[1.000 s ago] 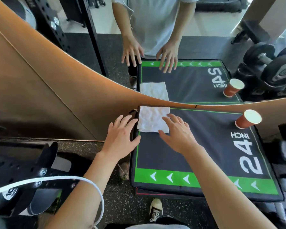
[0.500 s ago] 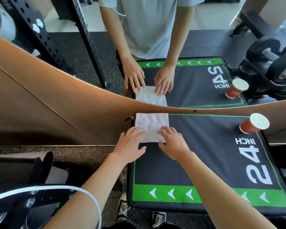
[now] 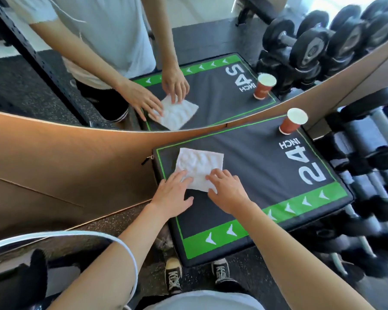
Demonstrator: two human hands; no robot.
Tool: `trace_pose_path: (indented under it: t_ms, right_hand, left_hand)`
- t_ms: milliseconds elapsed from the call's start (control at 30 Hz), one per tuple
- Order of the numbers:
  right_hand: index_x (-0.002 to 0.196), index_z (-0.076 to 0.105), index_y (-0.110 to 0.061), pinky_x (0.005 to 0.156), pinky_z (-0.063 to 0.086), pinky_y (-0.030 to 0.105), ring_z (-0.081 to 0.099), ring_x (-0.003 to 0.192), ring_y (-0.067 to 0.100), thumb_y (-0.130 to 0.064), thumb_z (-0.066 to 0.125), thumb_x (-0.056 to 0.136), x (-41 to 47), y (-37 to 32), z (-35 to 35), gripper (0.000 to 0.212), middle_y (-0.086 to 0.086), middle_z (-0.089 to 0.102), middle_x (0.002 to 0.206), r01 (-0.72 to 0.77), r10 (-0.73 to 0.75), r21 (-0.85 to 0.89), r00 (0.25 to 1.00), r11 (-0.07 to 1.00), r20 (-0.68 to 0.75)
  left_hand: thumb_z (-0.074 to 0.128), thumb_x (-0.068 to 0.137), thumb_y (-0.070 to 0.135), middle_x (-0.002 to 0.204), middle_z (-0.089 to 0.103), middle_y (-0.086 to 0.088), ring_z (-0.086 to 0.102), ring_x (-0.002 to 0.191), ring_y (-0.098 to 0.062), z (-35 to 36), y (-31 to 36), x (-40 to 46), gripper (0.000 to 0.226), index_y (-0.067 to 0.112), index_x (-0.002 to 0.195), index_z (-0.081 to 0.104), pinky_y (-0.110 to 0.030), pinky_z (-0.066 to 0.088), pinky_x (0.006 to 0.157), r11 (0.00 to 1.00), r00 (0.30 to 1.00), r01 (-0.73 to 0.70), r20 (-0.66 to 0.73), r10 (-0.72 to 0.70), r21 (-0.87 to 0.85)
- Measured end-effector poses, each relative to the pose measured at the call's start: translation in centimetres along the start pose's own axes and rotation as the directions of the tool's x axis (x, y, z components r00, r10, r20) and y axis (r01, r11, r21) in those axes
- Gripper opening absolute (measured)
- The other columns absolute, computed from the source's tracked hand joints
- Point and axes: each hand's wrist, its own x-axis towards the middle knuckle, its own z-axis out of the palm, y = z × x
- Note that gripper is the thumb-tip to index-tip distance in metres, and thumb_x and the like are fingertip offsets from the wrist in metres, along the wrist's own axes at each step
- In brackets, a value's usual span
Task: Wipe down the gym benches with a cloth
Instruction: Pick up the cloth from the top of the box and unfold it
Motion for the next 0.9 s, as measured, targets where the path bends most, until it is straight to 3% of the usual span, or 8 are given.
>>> trace_pose_path:
  t_ms: [367, 533, 633, 767, 900]
  right_hand:
    - [0.137, 0.053, -0.028, 0.094, 0.046, 0.043, 0.050, 0.120, 0.023, -0.041, 0.054, 0.097, -11.3, 2.7, 2.9, 0.042, -0.005, 0.047, 0.139, -0.221, 0.225, 0.050, 0.969, 0.974, -0.100]
    - [0.134, 0.055, -0.027, 0.094, 0.045, 0.043, 0.051, 0.116, 0.022, -0.043, 0.053, 0.097, -15.0, 3.5, 3.7, 0.041, -0.006, 0.049, 0.133, -0.261, 0.272, 0.090, 0.951, 0.961, -0.146]
    - [0.135, 0.055, -0.028, 0.095, 0.045, 0.043, 0.051, 0.115, 0.023, -0.047, 0.050, 0.098, -15.9, 4.0, 3.9, 0.041, -0.006, 0.048, 0.132, -0.247, 0.256, 0.077, 0.956, 0.966, -0.142]
    - [0.139, 0.053, -0.028, 0.094, 0.046, 0.043, 0.051, 0.119, 0.025, -0.049, 0.054, 0.097, -14.9, 5.1, 2.9, 0.047, -0.005, 0.047, 0.137, -0.167, 0.172, 0.044, 0.972, 0.985, -0.162]
    - [0.146, 0.049, -0.032, 0.108, 0.039, 0.047, 0.040, 0.139, 0.026, -0.061, 0.056, 0.093, -11.9, 6.4, 1.0, 0.061, -0.005, 0.040, 0.155, -0.048, 0.057, 0.047, 0.974, 0.998, -0.221]
  left_hand:
    - [0.060, 0.095, 0.051, 0.169, 0.025, -0.002, 0.017, 0.158, -0.023, 3.5, 6.7, -0.1, 0.069, 0.022, 0.154, 0.042, -0.056, 0.032, 0.120, 0.955, 0.958, -0.285, 0.056, 0.281, 0.083]
    - [0.060, 0.094, 0.047, 0.166, 0.032, -0.003, 0.020, 0.157, -0.021, 4.7, 9.2, -0.3, 0.063, 0.019, 0.149, 0.047, -0.048, 0.036, 0.118, 0.914, 0.921, -0.390, 0.045, 0.388, 0.108]
    - [0.060, 0.095, 0.044, 0.166, 0.033, -0.001, 0.020, 0.158, -0.019, 4.9, 9.8, -0.3, 0.060, 0.020, 0.148, 0.049, -0.045, 0.033, 0.119, 0.908, 0.913, -0.408, 0.033, 0.407, 0.095]
    - [0.058, 0.097, 0.046, 0.170, 0.025, 0.002, 0.011, 0.160, -0.019, 5.0, 9.4, -0.8, 0.064, 0.024, 0.155, 0.041, -0.050, 0.026, 0.124, 0.921, 0.928, -0.373, 0.032, 0.372, 0.110]
    - [0.061, 0.095, 0.044, 0.169, 0.028, 0.003, 0.015, 0.160, -0.020, 4.7, 8.7, -1.6, 0.070, 0.025, 0.158, 0.037, -0.051, 0.026, 0.125, 0.948, 0.950, -0.310, -0.010, 0.311, 0.073]
